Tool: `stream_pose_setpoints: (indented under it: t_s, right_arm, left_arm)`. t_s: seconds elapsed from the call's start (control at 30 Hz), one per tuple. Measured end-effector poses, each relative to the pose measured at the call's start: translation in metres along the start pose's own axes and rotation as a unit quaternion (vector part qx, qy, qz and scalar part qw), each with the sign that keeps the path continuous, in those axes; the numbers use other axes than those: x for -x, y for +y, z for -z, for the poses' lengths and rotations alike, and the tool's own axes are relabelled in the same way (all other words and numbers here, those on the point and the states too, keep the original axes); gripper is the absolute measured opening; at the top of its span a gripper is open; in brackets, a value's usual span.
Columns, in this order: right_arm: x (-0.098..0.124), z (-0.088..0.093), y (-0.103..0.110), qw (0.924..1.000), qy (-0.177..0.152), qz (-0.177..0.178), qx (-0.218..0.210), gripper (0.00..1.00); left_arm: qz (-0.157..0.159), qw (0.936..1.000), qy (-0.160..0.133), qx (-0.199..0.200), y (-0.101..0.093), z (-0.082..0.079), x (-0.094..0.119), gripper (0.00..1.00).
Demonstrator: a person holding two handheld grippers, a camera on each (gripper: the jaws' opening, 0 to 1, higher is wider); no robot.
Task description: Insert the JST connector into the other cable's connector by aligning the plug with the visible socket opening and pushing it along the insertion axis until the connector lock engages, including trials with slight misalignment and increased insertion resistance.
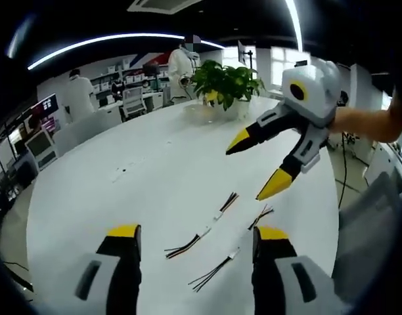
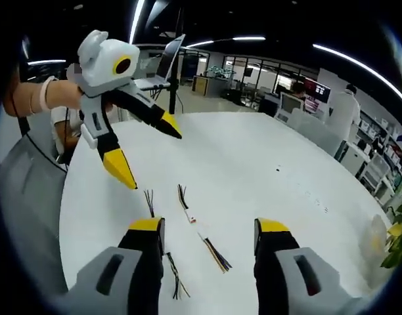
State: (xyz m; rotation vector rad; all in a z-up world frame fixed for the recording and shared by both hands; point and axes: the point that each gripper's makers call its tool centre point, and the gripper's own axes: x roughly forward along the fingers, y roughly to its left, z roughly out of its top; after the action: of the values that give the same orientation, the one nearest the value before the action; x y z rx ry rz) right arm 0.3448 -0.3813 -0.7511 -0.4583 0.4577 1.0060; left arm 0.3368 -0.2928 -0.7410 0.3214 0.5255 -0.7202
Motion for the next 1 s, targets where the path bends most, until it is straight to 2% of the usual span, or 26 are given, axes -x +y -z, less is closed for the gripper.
stream_pose_setpoints:
  t_s: [0.17, 0.33, 0.47, 0.8, 1.0]
  right_arm:
    - [-0.004, 0.002, 0.005, 0.9998, -0.01, -0.013, 0.012, 0.48]
    - [-0.008, 0.006, 0.007, 0.9993, -0.022, -0.031, 0.002, 0.43]
    - [-0.01, 0.009, 0.006, 0.9989, -0.03, -0.035, 0.009, 0.41]
    - [-0.018, 0.013, 0.006, 0.9982, -0.03, -0.05, 0.018, 0.39]
    - [-0.023, 0.015, 0.007, 0.9973, -0.03, -0.059, 0.032, 0.38]
  left_arm:
    - [0.006, 0.9999, -0.001, -0.008, 0.002, 0.003, -0.002, 0.62]
    - [0.016, 0.9998, 0.002, -0.014, 0.006, 0.008, -0.004, 0.58]
    - [0.017, 0.9997, -0.009, -0.012, 0.011, 0.004, -0.003, 0.56]
    - [0.049, 0.9982, -0.008, -0.032, 0.009, 0.01, -0.016, 0.52]
    - [0.07, 0.9964, -0.011, -0.046, 0.006, 0.015, -0.023, 0.45]
